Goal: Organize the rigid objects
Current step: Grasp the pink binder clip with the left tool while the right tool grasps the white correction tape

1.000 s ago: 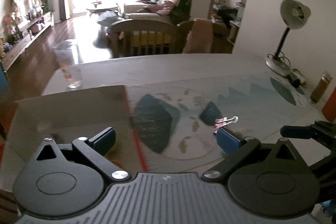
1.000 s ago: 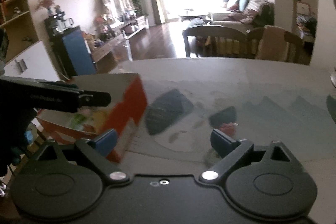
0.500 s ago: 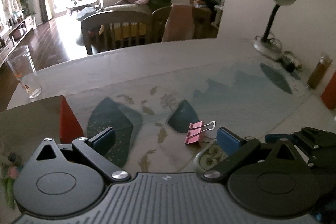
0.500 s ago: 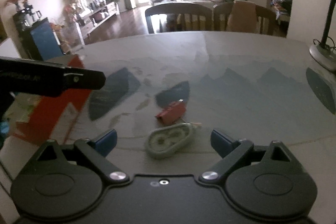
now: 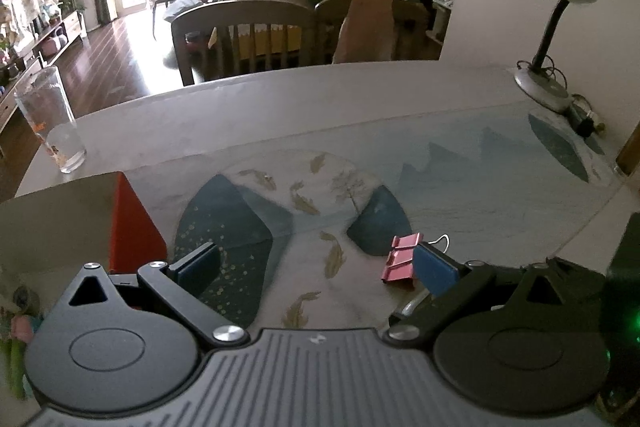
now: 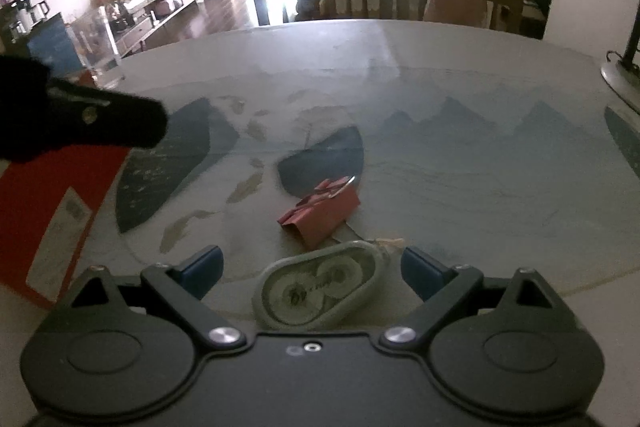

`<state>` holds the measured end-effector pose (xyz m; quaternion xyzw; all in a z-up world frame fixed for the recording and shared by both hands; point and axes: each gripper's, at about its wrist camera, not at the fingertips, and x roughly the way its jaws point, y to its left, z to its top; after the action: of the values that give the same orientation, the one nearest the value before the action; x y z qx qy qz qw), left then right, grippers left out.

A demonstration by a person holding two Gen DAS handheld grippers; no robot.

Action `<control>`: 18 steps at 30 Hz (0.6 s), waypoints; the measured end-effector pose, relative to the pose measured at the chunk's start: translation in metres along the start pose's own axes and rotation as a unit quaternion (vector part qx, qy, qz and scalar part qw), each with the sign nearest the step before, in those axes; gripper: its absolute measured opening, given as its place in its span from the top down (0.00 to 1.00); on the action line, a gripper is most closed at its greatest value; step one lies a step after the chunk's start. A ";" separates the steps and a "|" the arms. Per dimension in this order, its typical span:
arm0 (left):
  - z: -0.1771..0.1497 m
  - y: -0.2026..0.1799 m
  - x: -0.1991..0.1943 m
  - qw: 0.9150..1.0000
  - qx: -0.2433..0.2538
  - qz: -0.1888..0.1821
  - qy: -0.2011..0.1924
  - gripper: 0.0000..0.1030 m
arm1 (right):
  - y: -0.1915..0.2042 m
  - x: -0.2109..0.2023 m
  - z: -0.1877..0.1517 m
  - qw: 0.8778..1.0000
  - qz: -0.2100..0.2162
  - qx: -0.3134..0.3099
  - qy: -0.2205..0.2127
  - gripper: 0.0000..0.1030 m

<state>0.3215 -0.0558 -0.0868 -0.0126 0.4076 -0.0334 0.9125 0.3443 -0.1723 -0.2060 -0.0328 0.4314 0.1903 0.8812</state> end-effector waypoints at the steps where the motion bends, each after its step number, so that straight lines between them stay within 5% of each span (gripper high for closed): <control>1: -0.001 0.000 0.002 1.000 0.002 0.000 0.002 0.00 | 0.000 0.002 0.001 1.000 -0.003 0.000 0.000 0.07; 18: -0.012 -0.022 0.050 0.998 0.030 -0.023 0.040 0.00 | -0.034 0.010 -0.019 0.999 -0.023 -0.026 0.008 0.10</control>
<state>0.3449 -0.0815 -0.1313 0.0067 0.4422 -0.0667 0.8944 0.3481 -0.2045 -0.2291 -0.0667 0.4326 0.1808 0.8808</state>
